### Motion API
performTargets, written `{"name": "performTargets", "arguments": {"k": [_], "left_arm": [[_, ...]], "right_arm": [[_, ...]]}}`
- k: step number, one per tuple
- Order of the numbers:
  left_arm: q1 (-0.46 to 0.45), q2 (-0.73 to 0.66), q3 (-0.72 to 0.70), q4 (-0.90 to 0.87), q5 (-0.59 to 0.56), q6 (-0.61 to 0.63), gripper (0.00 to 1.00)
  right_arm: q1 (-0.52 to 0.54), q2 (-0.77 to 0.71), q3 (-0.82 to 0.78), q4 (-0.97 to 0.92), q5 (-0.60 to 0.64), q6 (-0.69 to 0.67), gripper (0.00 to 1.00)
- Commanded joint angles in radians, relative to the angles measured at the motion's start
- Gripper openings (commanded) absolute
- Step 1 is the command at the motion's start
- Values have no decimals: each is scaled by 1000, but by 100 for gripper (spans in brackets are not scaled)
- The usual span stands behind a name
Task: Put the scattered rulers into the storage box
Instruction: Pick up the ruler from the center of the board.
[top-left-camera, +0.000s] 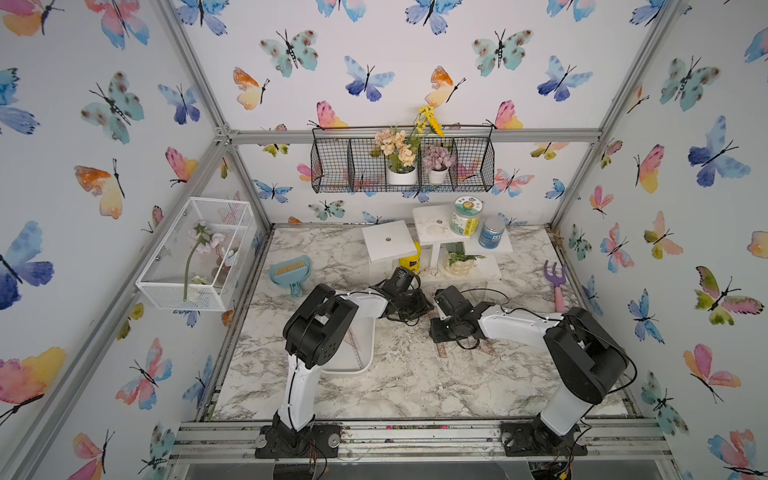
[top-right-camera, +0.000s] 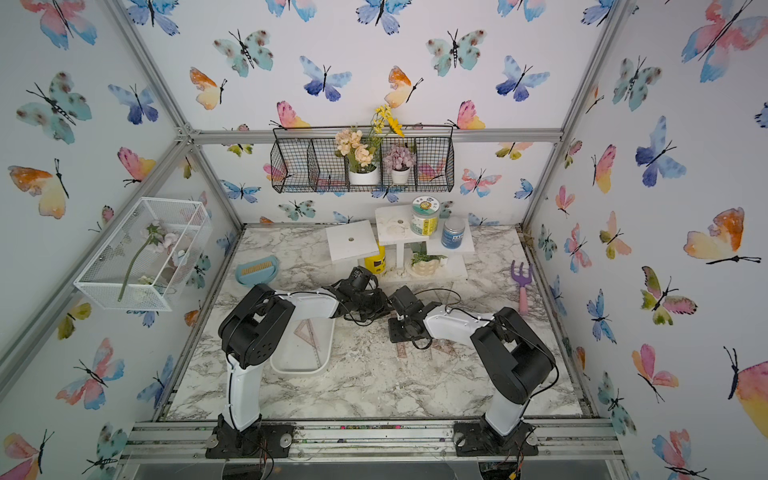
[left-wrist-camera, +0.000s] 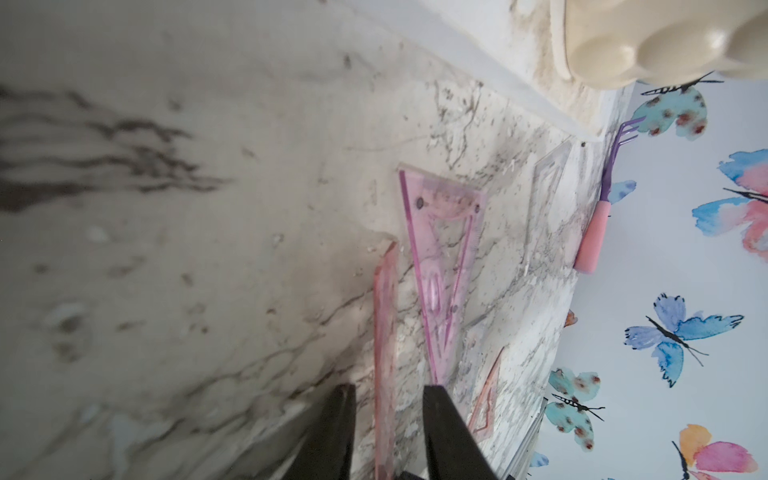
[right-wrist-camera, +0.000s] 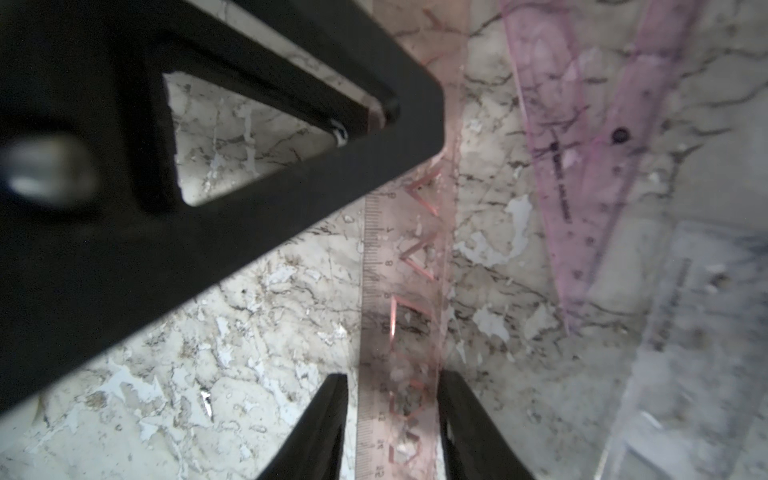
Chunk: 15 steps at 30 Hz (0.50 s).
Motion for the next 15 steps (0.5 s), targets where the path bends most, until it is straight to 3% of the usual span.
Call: {"name": "performTargets", "arguments": {"k": [1, 8, 11, 15], "left_arm": [[-15, 38, -7, -5, 26, -13, 27], [-19, 10, -47, 36, 65, -37, 6], [-19, -9, -57, 39, 80, -36, 0], [-19, -54, -88, 32, 84, -26, 0]], "right_arm": [[1, 48, -63, -97, -52, 15, 41], [1, -13, -46, -123, -28, 14, 42], [1, -88, -17, -173, 11, 14, 50], [1, -206, 40, -255, 69, 12, 59]]}}
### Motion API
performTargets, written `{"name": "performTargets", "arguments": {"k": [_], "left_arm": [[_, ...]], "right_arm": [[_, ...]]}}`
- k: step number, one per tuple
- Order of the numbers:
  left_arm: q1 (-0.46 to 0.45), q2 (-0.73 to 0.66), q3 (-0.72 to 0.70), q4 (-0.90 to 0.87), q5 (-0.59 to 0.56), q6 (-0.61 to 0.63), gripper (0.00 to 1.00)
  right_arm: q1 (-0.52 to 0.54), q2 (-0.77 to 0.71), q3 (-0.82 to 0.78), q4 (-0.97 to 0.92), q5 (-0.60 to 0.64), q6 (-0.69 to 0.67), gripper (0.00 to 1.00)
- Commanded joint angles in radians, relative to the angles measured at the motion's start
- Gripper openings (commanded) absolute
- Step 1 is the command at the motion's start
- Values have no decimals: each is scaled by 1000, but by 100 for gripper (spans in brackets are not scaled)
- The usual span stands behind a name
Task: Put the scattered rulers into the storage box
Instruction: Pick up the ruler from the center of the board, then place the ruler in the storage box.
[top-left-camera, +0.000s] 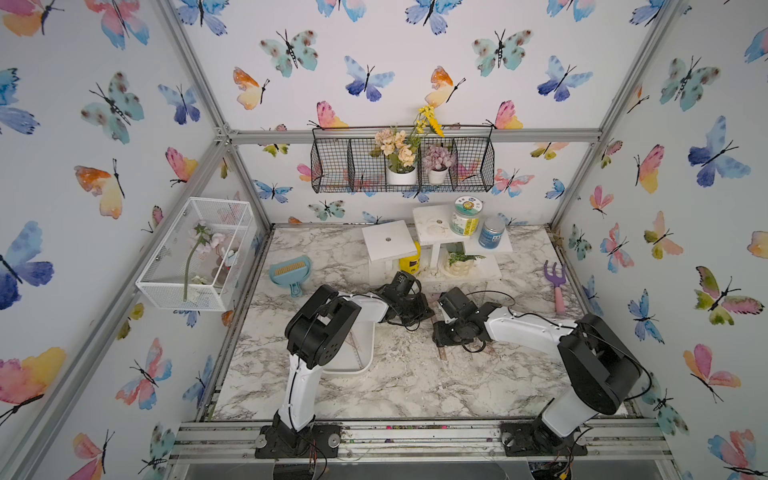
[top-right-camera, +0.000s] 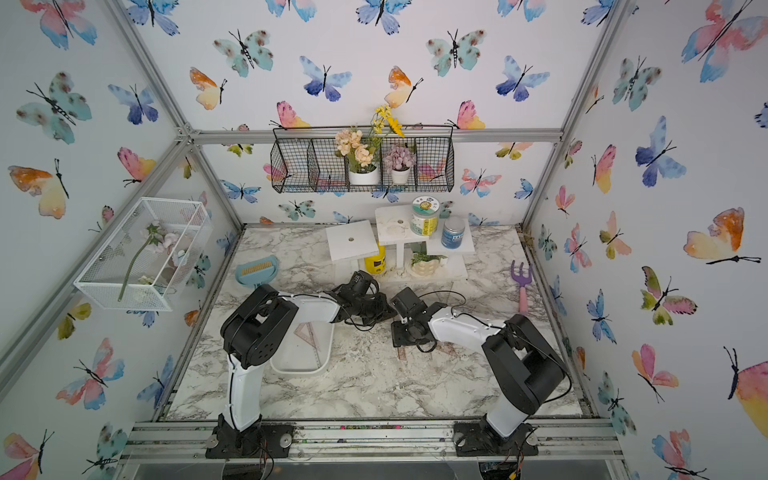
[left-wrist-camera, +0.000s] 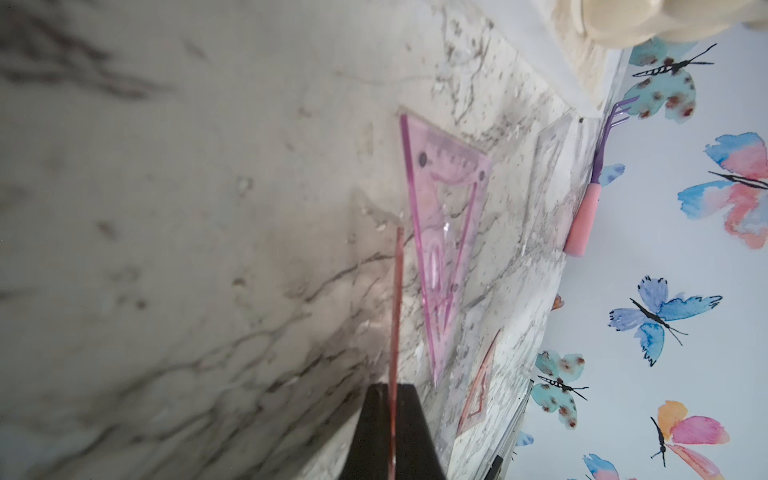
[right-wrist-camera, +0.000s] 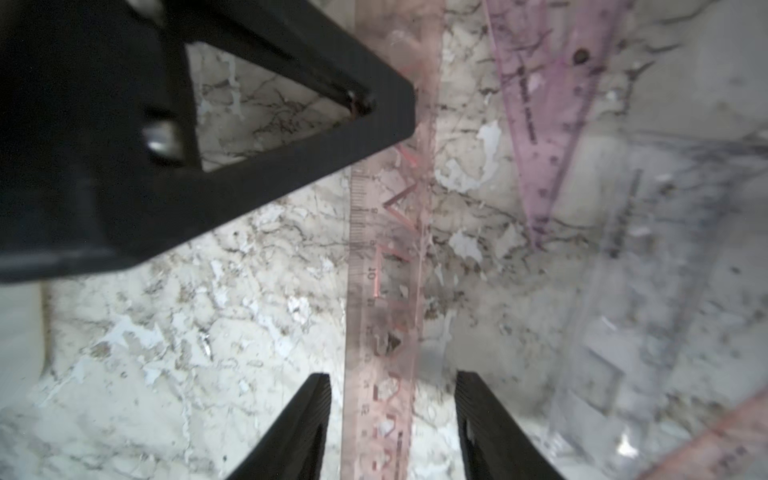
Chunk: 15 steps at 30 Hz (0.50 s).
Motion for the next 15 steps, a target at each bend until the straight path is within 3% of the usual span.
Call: {"name": "performTargets", "arguments": {"k": [1, 9, 15], "left_arm": [[-6, -57, -39, -41, 36, 10, 0], [-17, -259, -77, -152, 33, 77, 0], [-23, -458, -85, -347, -5, 186, 0]], "right_arm": [[2, -105, 62, -128, 71, 1, 61], [-3, -218, 120, -215, 196, -18, 67], [-20, -215, 114, -200, 189, -17, 68]]}}
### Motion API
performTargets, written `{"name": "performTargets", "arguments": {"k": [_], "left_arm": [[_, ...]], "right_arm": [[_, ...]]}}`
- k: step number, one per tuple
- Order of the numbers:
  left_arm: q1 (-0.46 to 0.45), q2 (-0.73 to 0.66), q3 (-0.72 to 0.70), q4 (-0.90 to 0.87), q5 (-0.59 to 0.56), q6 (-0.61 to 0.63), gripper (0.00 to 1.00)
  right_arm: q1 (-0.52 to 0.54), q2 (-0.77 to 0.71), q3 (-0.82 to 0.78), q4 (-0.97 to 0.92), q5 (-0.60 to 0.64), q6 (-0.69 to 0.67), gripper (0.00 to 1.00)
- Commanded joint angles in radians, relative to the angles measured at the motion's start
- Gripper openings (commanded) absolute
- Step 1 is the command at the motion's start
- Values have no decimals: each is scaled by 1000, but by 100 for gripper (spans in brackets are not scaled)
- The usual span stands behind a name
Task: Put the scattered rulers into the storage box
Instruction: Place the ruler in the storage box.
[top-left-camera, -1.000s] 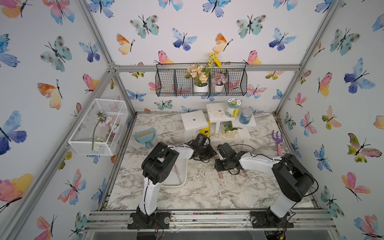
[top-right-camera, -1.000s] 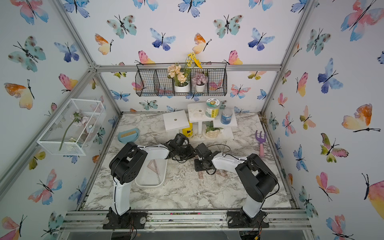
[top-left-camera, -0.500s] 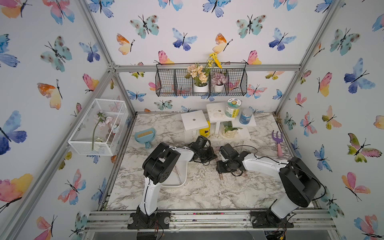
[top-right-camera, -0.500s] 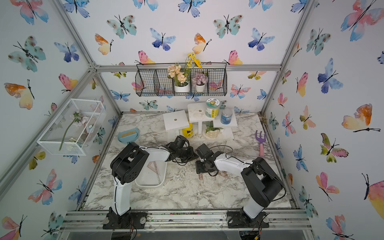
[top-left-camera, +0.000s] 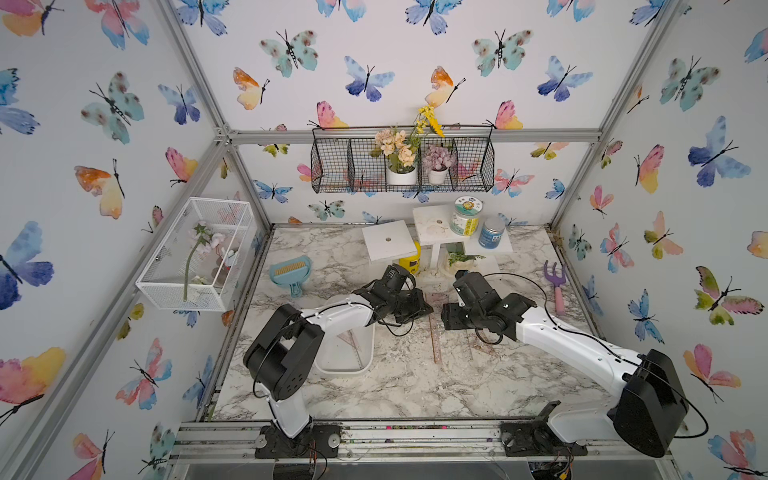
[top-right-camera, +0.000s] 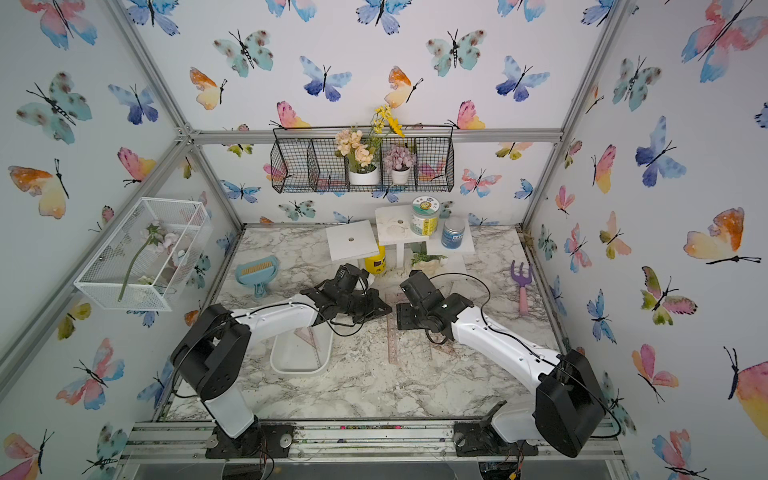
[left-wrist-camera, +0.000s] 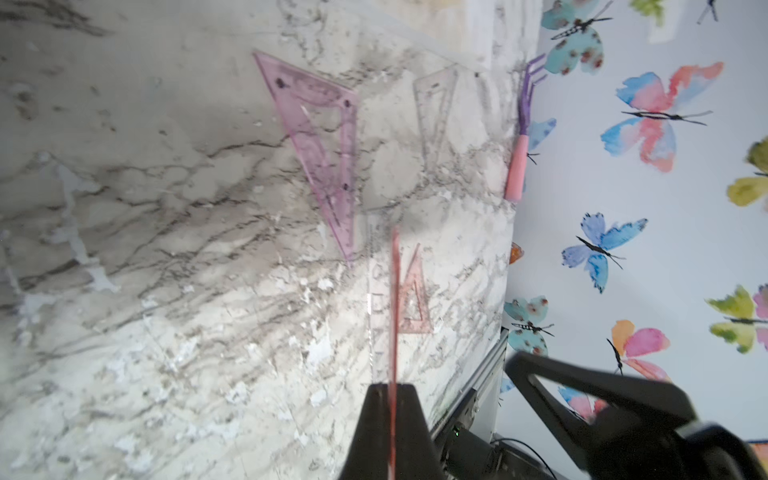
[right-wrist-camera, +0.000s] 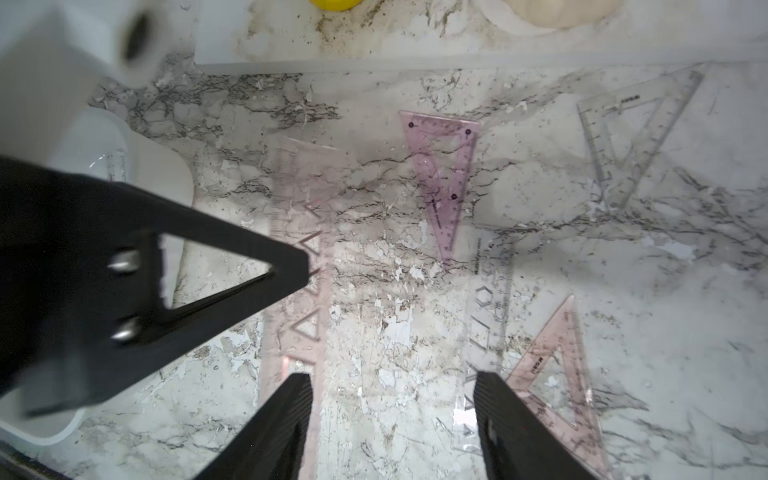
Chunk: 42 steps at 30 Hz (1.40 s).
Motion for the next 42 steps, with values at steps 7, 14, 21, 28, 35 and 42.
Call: {"name": "performTargets", "arguments": {"k": [7, 14, 21, 28, 35, 42], "left_arm": [[118, -273, -7, -386, -93, 251, 0], [369, -420, -69, -531, -101, 383, 0], [519, -460, -143, -556, -123, 466, 0], [562, -443, -182, -558, -161, 511, 0], [567, -438, -175, -574, -175, 528, 37], [573, -490, -122, -627, -205, 530, 54]], "right_arm": [[-9, 33, 6, 10, -15, -7, 67], [-9, 54, 15, 22, -56, -9, 66], [-9, 65, 11, 33, -80, -9, 65], [-9, 53, 0, 23, -60, -11, 65], [-9, 46, -16, 21, -45, -2, 65], [-8, 48, -10, 12, -17, -7, 67]]}}
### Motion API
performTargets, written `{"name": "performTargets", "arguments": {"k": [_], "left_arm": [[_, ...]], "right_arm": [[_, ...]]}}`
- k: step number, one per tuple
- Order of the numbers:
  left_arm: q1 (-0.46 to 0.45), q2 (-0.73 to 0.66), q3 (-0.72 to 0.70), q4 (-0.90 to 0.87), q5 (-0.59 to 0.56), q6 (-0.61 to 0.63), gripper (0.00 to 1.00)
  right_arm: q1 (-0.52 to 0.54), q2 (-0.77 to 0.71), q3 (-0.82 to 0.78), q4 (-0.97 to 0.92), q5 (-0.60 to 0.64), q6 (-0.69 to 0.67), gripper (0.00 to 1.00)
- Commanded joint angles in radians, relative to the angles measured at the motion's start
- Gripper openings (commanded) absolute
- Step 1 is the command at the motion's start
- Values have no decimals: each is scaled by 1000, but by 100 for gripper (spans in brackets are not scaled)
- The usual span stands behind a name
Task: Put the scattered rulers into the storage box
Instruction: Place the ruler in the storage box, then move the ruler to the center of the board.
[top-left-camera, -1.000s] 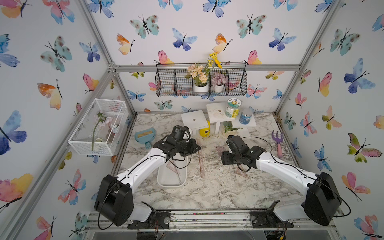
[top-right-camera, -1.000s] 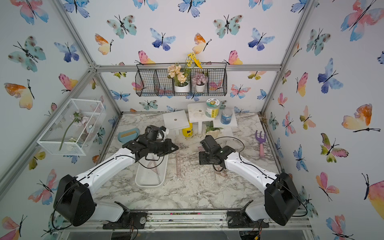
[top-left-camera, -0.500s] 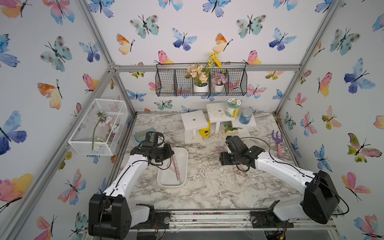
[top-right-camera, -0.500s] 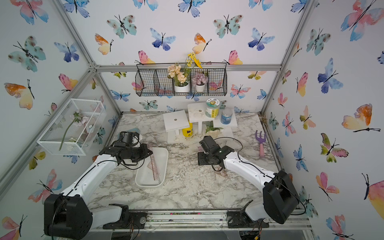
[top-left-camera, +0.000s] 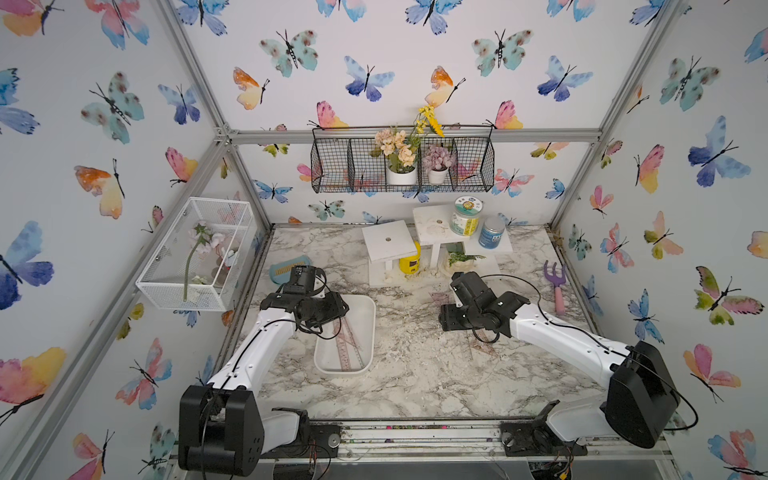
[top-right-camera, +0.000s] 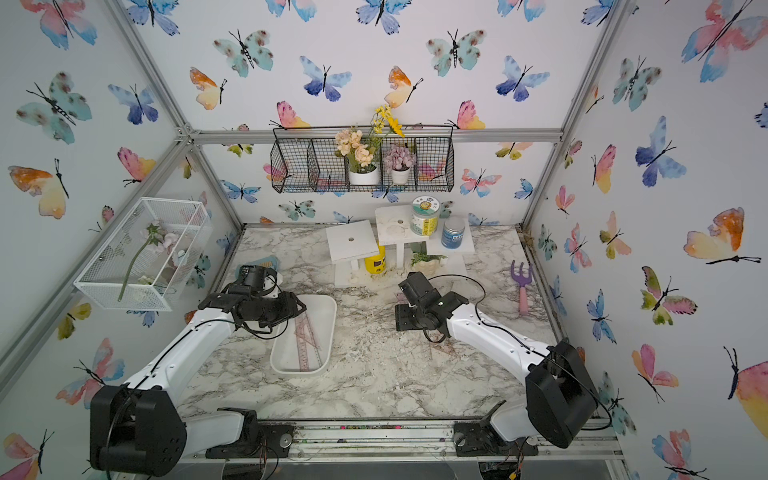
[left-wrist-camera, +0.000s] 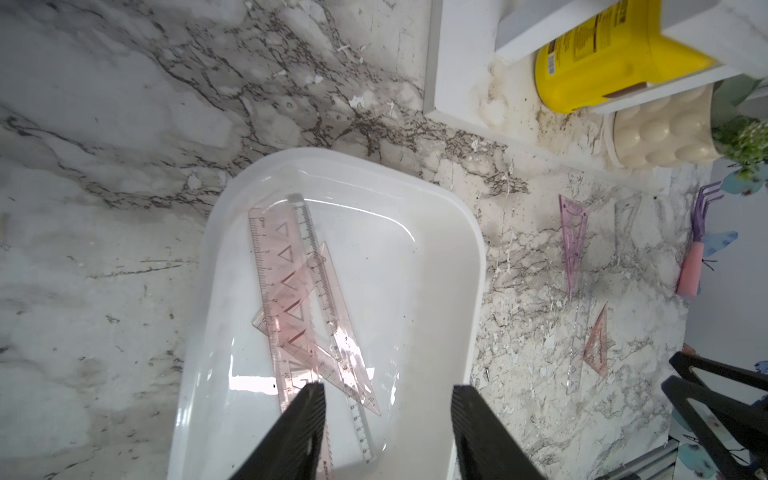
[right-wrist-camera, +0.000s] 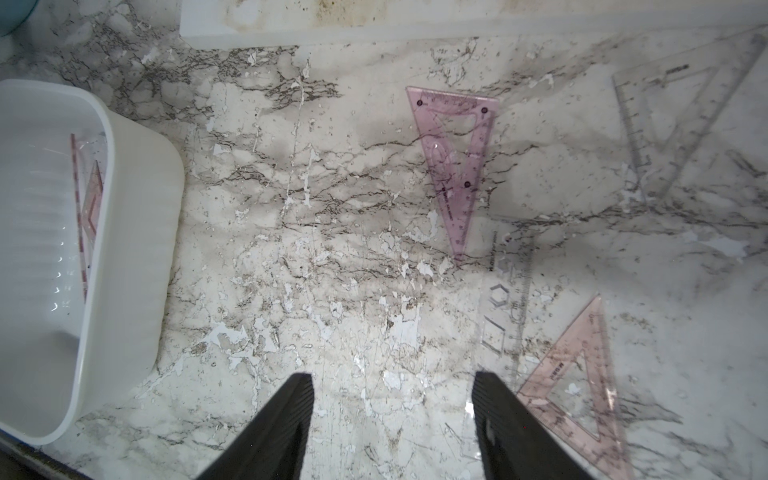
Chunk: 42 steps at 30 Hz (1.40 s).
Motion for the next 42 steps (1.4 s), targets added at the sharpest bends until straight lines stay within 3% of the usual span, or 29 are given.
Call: {"name": "performTargets", "arguments": {"k": [1, 12, 28, 34, 42], "left_arm": [[9, -48, 48, -49, -36, 15, 54], [-4, -89, 112, -59, 58, -26, 51], [-328, -57, -21, 169, 63, -244, 48], [-375, -53, -72, 229, 68, -289, 47], [-375, -94, -82, 207, 55, -291, 46]], "right_arm": [[-3, -1, -7, -13, 38, -8, 67], [-39, 33, -34, -13, 59, -16, 67], [-107, 152, -32, 28, 34, -63, 62], [-107, 236, 35, 86, -41, -142, 63], [-106, 339, 139, 104, -14, -251, 69]]}}
